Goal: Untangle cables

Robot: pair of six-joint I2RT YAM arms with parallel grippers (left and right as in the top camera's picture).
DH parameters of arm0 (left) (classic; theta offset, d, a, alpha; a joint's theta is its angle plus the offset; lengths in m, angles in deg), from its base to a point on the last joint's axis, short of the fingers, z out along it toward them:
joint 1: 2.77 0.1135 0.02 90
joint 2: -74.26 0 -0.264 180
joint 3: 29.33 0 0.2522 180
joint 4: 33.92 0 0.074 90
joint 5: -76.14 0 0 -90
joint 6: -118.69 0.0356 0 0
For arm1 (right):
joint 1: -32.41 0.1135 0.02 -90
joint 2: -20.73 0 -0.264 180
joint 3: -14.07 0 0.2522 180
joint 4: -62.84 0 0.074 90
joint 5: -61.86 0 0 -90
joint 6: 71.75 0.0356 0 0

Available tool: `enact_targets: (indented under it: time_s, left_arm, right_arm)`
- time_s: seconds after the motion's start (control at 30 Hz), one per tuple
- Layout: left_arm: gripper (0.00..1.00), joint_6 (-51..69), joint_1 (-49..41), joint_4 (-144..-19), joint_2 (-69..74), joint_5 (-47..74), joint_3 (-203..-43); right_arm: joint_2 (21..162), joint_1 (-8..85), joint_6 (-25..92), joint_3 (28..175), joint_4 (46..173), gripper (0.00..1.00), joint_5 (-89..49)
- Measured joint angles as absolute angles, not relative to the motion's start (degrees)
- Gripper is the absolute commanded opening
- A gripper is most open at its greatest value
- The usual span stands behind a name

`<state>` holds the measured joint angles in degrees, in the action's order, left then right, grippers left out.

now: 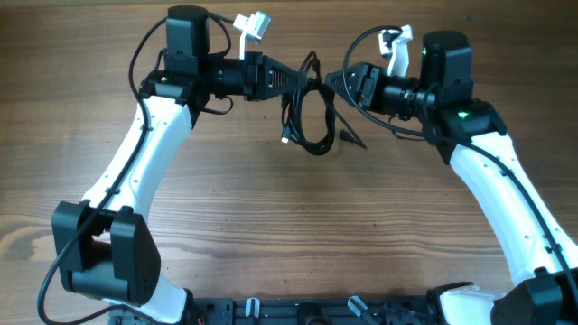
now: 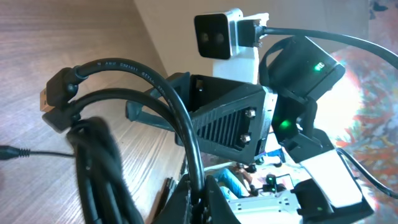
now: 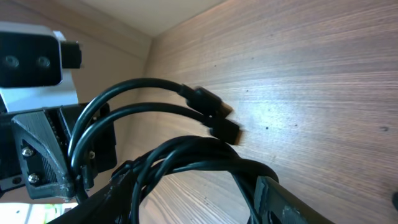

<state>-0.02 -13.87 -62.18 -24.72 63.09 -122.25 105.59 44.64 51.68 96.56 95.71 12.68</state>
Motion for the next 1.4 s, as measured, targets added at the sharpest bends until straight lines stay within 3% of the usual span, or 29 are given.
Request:
enact_targets:
  time_s: [0.3, 0.43, 0.67, 0.73, 0.97, 1.1, 1.17, 1.4]
  left_arm:
    - [0.04, -5.1, -13.9, -60.0, -24.7, 64.1, -122.2]
    - [0.04, -7.4, -13.8, -59.8, -24.7, 57.4, -122.2]
    - [0.04, -28.8, -12.0, -59.8, -24.7, 35.7, -122.2]
    - [0.04, -33.3, -12.0, -59.9, -24.7, 34.3, -122.2]
    - [0.04, -65.9, -12.0, -66.1, -24.7, 32.5, -122.2]
    - [0.04, -72.1, -12.0, -66.1, -24.7, 33.5, -122.2]
    - [0.04, -73.5, -12.0, -66.1, -24.7, 34.0, -122.2]
    - [0.04, -74.5, -12.0, -69.8, -24.7, 33.7, -122.2]
  right_arm:
    - [107.1, 46.6, 52.8, 96.6, 95.0, 0.61, 13.0]
    - [108.0, 46.6, 48.2, 96.6, 98.5, 0.61, 14.1]
    - [106.7, 46.1, 35.2, 96.6, 105.5, 0.64, 13.8]
    - [106.2, 46.1, 32.6, 96.6, 107.0, 0.64, 13.2]
    - [106.1, 47.7, 24.5, 96.6, 108.9, 0.69, 5.8]
    - [106.1, 52.2, 18.9, 96.6, 108.2, 0.68, -1.3]
    - [106.1, 54.4, 17.5, 96.6, 104.8, 0.62, -7.0]
    - [106.1, 55.6, 17.2, 96.6, 99.9, 0.13, -12.2]
